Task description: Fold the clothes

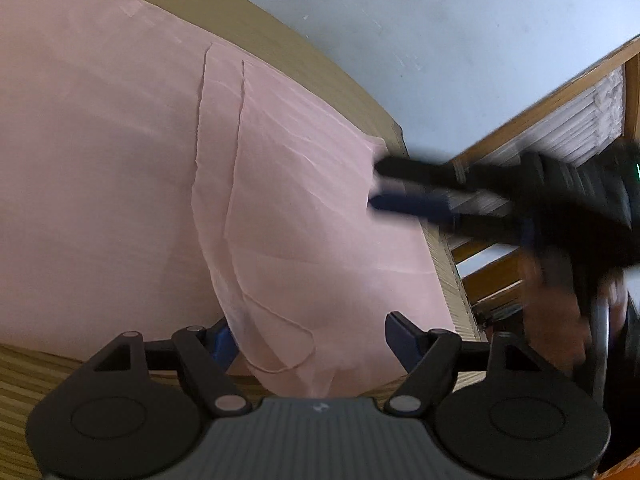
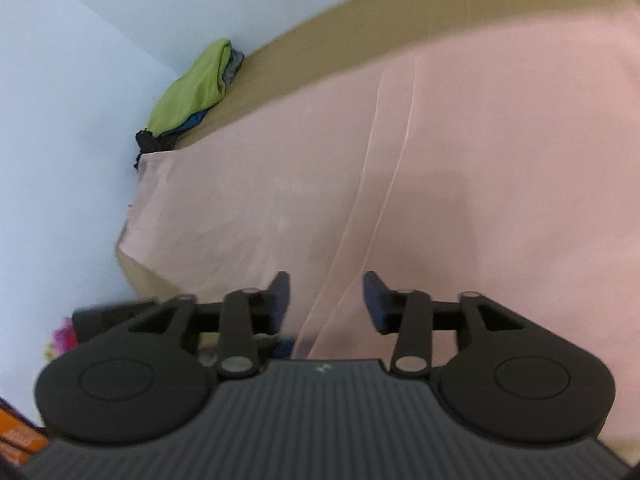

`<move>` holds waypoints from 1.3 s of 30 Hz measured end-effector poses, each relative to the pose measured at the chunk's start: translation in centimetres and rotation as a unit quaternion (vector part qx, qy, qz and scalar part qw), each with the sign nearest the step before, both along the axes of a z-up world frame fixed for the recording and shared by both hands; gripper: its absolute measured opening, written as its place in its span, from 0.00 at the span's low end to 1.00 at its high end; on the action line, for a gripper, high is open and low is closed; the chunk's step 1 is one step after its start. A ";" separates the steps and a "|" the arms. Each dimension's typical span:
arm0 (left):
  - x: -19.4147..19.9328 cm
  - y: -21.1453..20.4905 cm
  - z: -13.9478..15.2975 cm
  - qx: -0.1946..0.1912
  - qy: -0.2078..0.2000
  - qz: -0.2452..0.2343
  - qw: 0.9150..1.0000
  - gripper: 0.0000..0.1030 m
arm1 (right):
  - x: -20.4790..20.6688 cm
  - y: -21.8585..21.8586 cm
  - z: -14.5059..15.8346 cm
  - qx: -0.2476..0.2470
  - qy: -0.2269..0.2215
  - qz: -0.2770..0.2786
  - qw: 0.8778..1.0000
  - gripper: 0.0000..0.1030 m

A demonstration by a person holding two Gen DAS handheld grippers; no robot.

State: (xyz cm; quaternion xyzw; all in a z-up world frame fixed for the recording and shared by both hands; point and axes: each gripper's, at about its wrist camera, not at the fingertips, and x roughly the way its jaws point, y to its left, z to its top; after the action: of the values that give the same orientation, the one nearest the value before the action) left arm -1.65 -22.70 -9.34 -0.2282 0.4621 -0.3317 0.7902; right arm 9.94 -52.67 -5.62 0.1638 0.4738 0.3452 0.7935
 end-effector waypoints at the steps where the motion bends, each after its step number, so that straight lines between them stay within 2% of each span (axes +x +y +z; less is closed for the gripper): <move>1: -0.2 -0.3 0.2 0.015 -0.007 0.001 1.000 0.64 | 1.3 0.5 0.4 -0.020 -0.017 -0.001 1.000 0.57; 2: -0.3 -0.5 0.3 0.029 -0.014 0.002 0.999 0.46 | 2.6 1.1 0.8 -0.040 -0.034 -0.002 0.999 0.60; 3: -0.5 -0.9 0.4 0.050 -0.022 0.002 0.999 0.37 | 4.2 2.0 0.9 -0.068 -0.047 -0.007 0.997 0.63; 4: -0.6 -1.3 0.5 0.064 -0.031 -0.002 0.998 0.20 | 5.8 3.3 0.8 -0.101 -0.057 -0.013 0.993 0.67; 5: -0.7 -1.6 0.5 0.068 -0.038 -0.005 0.997 0.13 | 7.7 4.7 0.5 -0.135 -0.062 -0.024 0.989 0.67; 7: -1.0 -2.1 0.7 0.068 -0.052 -0.012 0.996 0.13 | 10.9 7.4 -0.3 -0.182 -0.056 -0.036 0.981 0.66; 11: -1.6 -2.8 1.4 0.089 -0.090 -0.018 0.992 0.12 | 14.4 11.2 -1.6 -0.227 -0.032 -0.034 0.973 0.66; 15: -1.9 -2.5 1.4 0.079 -0.090 -0.017 0.993 0.12 | 16.1 14.6 -2.8 -0.291 -0.006 -0.023 0.956 0.66; 18: -2.4 -2.3 1.5 0.077 -0.090 -0.015 0.993 0.12 | 16.3 16.1 -3.4 -0.337 -0.027 -0.023 0.941 0.66; 19: -2.3 -2.2 1.4 0.074 -0.088 -0.015 0.993 0.12 | 16.5 16.5 -3.6 -0.349 -0.037 -0.026 0.936 0.68; 20: -2.2 -2.1 1.2 0.073 -0.087 -0.014 0.993 0.12 | 16.8 16.9 -3.8 -0.361 -0.047 -0.028 0.931 0.82; 21: -2.3 -2.0 1.2 0.073 -0.088 -0.012 0.993 0.12 | 17.0 17.3 -4.0 -0.374 -0.057 -0.031 0.925 0.83; 28: -2.2 -2.1 1.1 0.067 -0.090 -0.014 0.994 0.12 | 18.3 15.3 -3.7 -0.297 0.024 -0.068 0.952 0.83; 30: -1.4 -2.8 0.9 0.066 -0.090 -0.017 0.994 0.12 | 18.0 15.9 -3.9 -0.315 0.009 -0.055 0.947 0.83; 32: -1.2 -2.9 0.6 0.065 -0.088 -0.017 0.994 0.12 | 17.8 16.3 -4.2 -0.331 -0.003 -0.048 0.942 0.87; 36: -1.0 -2.7 0.3 0.064 -0.086 -0.010 0.994 0.12 | 18.1 16.2 -3.9 -0.329 0.001 -0.049 0.943 0.85; 38: -1.1 -2.4 0.4 0.059 -0.084 -0.005 0.995 0.13 | 18.2 16.2 -3.7 -0.328 0.002 -0.049 0.943 0.72; 39: -0.8 -2.3 0.4 0.056 -0.081 -0.003 0.995 0.13 | 18.3 16.2 -3.6 -0.328 0.003 -0.049 0.943 0.69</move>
State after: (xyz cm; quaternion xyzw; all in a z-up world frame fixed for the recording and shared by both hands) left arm -2.48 -25.03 -8.90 -0.1545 0.4151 -0.3246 0.8358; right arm 28.27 -36.46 -9.27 -0.0811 0.5547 0.1306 0.8177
